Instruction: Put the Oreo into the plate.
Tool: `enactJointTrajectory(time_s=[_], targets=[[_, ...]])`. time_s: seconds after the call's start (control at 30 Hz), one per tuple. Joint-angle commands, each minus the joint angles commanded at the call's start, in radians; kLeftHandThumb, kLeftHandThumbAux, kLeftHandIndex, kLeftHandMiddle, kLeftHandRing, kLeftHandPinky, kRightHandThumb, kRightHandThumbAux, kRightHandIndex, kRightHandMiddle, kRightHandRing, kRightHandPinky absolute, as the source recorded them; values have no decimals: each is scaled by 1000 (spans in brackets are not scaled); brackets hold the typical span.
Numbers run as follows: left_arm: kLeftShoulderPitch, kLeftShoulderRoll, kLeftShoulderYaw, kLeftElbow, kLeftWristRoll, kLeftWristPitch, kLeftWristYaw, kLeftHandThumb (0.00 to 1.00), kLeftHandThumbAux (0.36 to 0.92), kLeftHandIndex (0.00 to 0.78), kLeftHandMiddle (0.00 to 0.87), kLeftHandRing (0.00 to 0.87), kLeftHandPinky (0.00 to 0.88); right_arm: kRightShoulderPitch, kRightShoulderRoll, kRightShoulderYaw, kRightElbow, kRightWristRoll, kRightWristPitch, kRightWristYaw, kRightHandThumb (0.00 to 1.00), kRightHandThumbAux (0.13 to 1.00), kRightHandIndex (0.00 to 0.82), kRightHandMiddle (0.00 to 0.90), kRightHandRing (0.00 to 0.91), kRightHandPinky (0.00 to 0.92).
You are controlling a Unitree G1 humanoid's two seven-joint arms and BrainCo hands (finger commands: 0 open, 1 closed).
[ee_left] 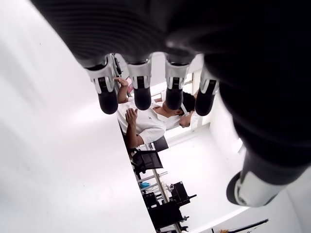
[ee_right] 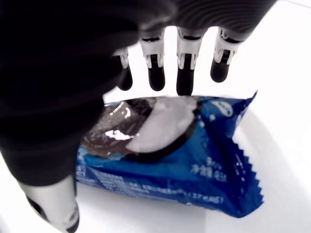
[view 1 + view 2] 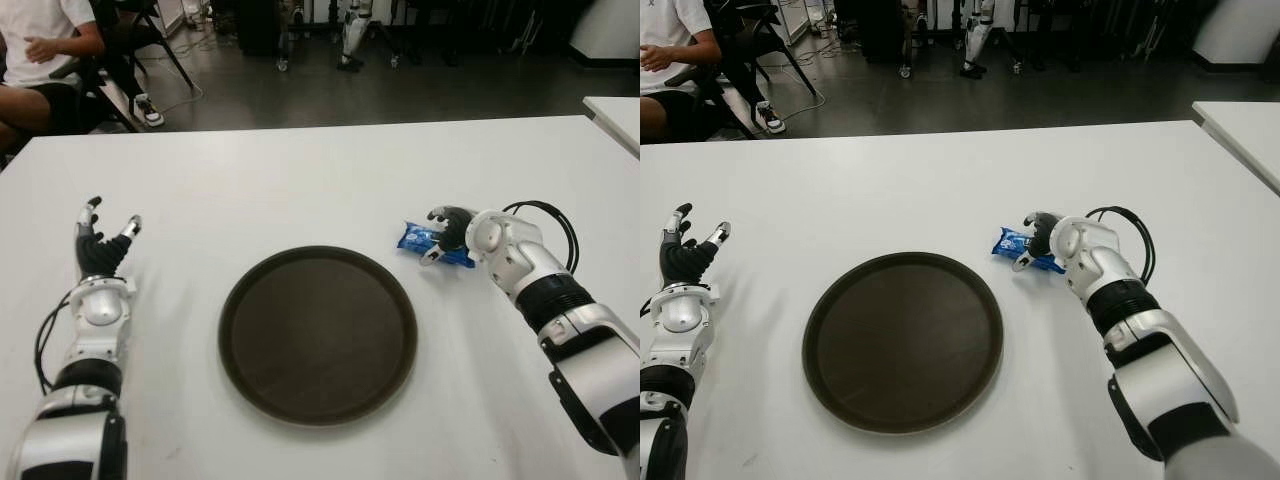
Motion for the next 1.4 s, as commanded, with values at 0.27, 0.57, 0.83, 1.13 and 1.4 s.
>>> enactJointTrajectory(time_s=[0.27,0.57,0.83,1.13,1.4], targets=[[6,2,-7,-9,8,-2,-1,0,663,0,0,0,0,4,-1,-1,-6,1,1,-3,0,796,57,93,48,0],[4,1,-8,-8,9,1,0,0,669,0,0,0,0,2,-1,4,0,1,-5,12,0,789,62,100,51,0],[4,-5,-4,-15,5,11,12,0,667,0,0,0,0,-37,21,5,121,11,-57,12,0,789,62,98,47,0],[6,-5,-7,-22,5,15,13,0,671,0,0,0,0,-55,38,1,196,17,-89,1,0,794,59,99,45,0],[5,-3,-4,-19,-1,15,4,0,663,0,0,0,0,-68,45,4,248,18,-119,-10,0,792,57,95,40,0]])
